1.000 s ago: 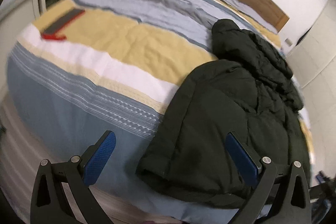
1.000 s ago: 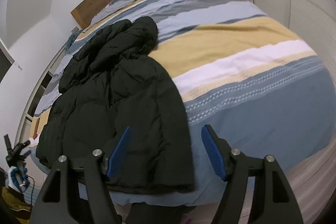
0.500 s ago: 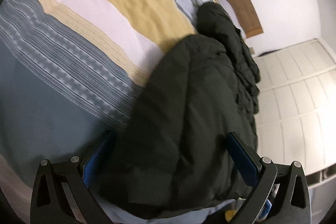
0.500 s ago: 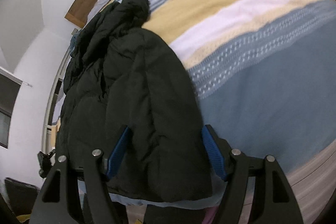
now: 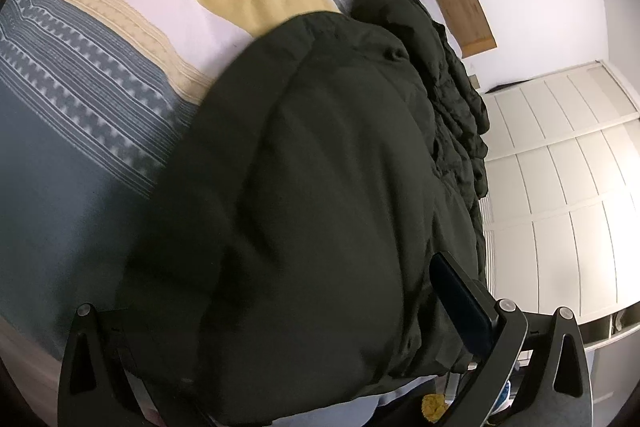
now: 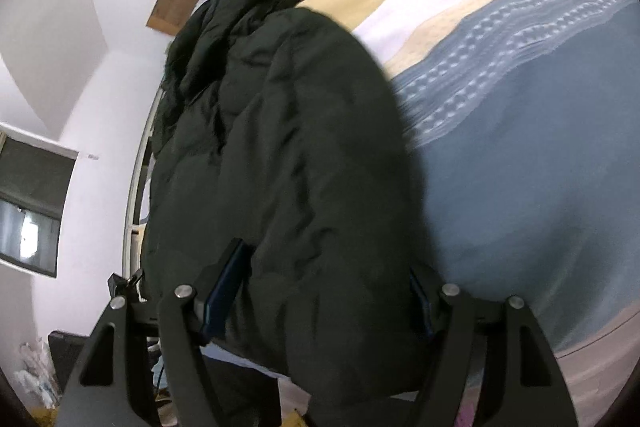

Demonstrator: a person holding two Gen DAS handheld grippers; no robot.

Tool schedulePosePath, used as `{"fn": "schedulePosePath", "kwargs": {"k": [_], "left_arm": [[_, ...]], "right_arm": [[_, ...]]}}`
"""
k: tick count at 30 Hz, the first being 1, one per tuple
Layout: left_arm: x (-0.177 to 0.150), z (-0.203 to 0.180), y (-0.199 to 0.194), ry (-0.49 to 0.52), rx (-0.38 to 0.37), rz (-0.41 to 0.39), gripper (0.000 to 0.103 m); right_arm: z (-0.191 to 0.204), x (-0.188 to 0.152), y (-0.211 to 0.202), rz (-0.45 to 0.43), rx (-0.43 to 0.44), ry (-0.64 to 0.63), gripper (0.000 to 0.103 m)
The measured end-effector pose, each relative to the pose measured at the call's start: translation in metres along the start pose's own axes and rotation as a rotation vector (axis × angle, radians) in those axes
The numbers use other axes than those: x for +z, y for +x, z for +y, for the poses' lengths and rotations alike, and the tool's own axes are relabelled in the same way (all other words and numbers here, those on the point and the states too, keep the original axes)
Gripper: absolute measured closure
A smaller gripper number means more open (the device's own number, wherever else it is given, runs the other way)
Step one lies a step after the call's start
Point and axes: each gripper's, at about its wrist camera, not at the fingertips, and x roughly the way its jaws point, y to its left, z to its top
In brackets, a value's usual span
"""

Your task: Fold large clothes

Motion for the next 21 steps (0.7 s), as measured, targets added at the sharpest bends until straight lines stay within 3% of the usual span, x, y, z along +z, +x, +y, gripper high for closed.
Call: {"fn": "schedulePosePath", "kwargs": {"k": [7,14,18,21], "left_arm": [[-0.008,-0.011,0.001,0.01,0.018,-0.004,0.039],[-0.013,-0.015,-0.003,0.009,0.014,-0.024,0.055],[-0.015,-0.02,-0.005,0.021,0.028,-0.04,0.067],[-0.016,-0.026,-0.007,0.036,0.043,-0.049,0.075]], "right_arm": [[0.018,-0.004,-0.003,-0.011,0.019,-0.048,0.034],[0.027,-0.006,0.001,-0.001,0.017,-0.068,0.035],[0.033,-0.005,0.004,-0.005,0.001,-0.088,0.063],[0.037,-0.005,0.001,-0.02,-0.017,-0.111,0.074]]}}
